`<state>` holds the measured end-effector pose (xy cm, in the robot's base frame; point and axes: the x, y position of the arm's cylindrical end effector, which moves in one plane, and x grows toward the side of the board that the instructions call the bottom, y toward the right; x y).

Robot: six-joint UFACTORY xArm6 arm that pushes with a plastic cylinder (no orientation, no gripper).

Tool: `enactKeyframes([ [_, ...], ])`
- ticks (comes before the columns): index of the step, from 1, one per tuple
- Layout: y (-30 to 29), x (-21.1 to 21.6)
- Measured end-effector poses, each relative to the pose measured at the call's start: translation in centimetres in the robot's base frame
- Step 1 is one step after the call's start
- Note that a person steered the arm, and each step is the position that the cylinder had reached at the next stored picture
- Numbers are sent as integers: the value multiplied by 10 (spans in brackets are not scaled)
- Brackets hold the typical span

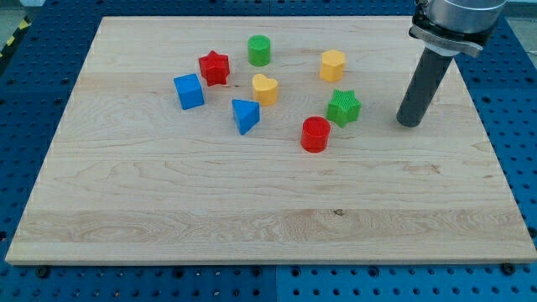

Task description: Slide green star closer to yellow heart

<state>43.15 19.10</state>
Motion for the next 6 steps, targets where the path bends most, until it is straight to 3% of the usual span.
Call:
enactKeyframes([
  [3, -61, -3],
  [4, -89, -28],
  [6, -113, -39],
])
